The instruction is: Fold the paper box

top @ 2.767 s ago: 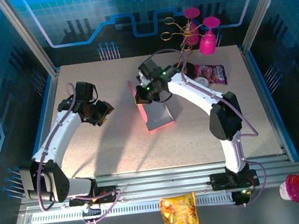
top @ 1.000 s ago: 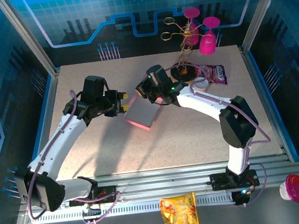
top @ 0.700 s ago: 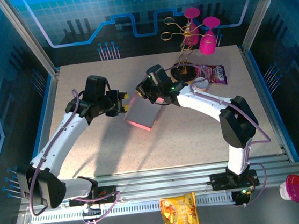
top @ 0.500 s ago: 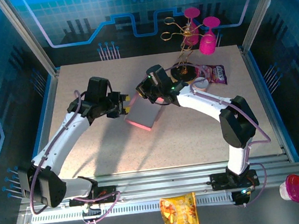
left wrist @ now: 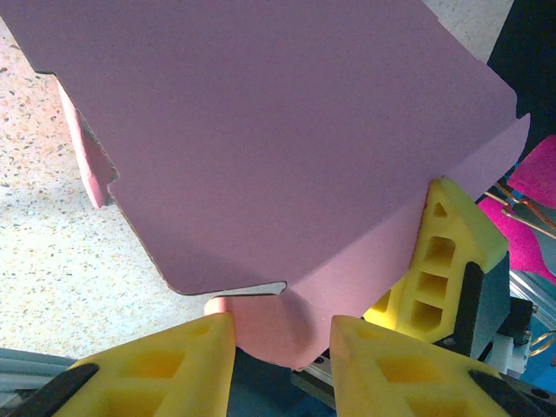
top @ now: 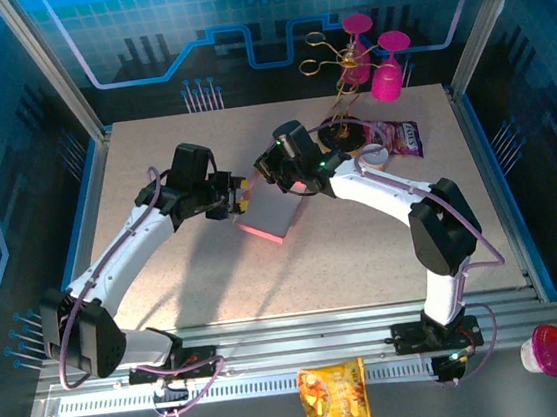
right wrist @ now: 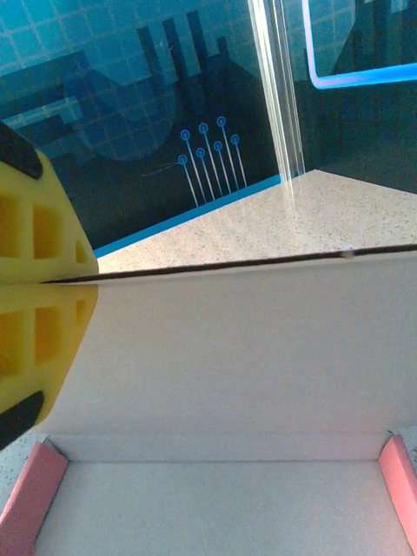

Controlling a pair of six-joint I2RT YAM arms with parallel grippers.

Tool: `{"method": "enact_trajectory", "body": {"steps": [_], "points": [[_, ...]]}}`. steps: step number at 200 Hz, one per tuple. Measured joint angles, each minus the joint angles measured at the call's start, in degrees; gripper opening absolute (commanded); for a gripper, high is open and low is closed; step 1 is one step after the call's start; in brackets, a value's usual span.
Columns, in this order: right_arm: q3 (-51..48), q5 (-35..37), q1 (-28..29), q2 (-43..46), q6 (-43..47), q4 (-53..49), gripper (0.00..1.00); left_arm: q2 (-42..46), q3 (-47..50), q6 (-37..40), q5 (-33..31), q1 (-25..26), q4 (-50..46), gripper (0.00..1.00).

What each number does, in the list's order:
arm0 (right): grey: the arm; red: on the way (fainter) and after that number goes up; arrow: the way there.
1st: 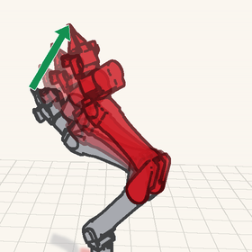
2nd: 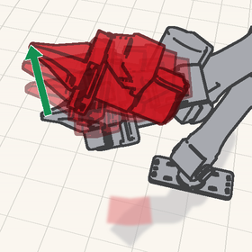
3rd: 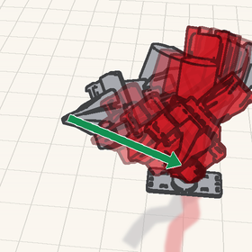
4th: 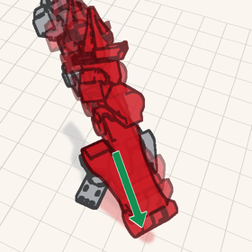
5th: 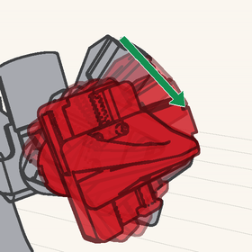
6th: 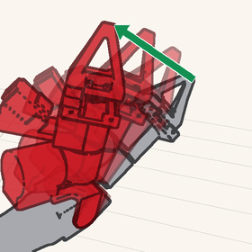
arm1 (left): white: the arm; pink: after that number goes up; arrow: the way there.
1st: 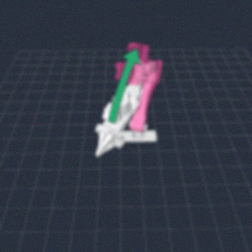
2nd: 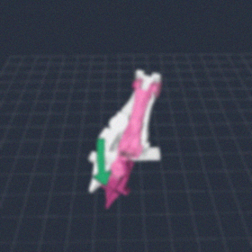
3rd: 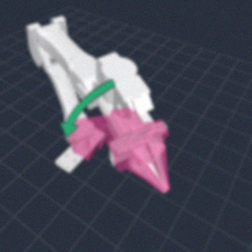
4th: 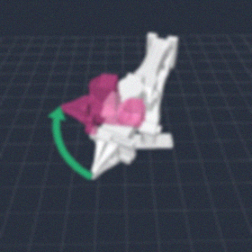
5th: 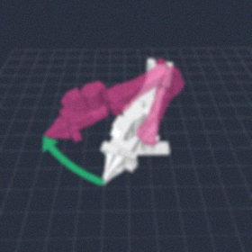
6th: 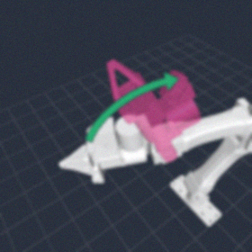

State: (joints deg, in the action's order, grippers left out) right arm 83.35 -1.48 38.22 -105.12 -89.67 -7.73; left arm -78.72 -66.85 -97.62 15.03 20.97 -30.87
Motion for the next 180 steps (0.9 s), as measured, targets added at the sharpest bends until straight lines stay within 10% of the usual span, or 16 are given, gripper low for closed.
{"method": "enact_trajectory", "body": {"steps": [137,180], "points": [[-0.6,2.4,0.0,1.8,-3.3,-1.9,0.00,-0.4,0.3,-2.9,-1.5,0.0,4.5,0.00],[1.0,2.2,-0.3,4.4,0.9,-11.7,0.51,0.2,0.8,-1.0,-1.0,-3.2,4.4,0.00]]}}
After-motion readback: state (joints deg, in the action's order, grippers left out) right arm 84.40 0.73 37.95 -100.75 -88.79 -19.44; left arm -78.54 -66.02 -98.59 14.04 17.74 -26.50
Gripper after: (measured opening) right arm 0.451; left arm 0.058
